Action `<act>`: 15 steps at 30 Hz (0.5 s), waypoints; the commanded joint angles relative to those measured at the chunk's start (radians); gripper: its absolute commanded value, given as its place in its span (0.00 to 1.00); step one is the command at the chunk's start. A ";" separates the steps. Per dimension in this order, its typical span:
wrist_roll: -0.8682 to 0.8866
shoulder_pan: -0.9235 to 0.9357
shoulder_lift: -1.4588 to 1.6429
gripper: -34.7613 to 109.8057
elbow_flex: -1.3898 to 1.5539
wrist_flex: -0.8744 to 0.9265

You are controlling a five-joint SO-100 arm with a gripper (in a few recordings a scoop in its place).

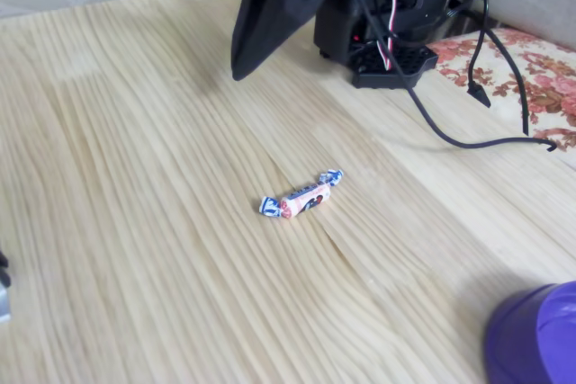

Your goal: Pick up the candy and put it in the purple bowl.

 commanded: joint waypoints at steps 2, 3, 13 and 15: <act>0.086 -0.132 0.015 0.23 -0.077 -0.061; 0.100 -0.149 0.015 0.23 -0.095 -0.044; 0.299 -0.318 0.009 0.24 -0.160 -0.046; 0.325 -0.337 -0.005 0.24 -0.143 -0.087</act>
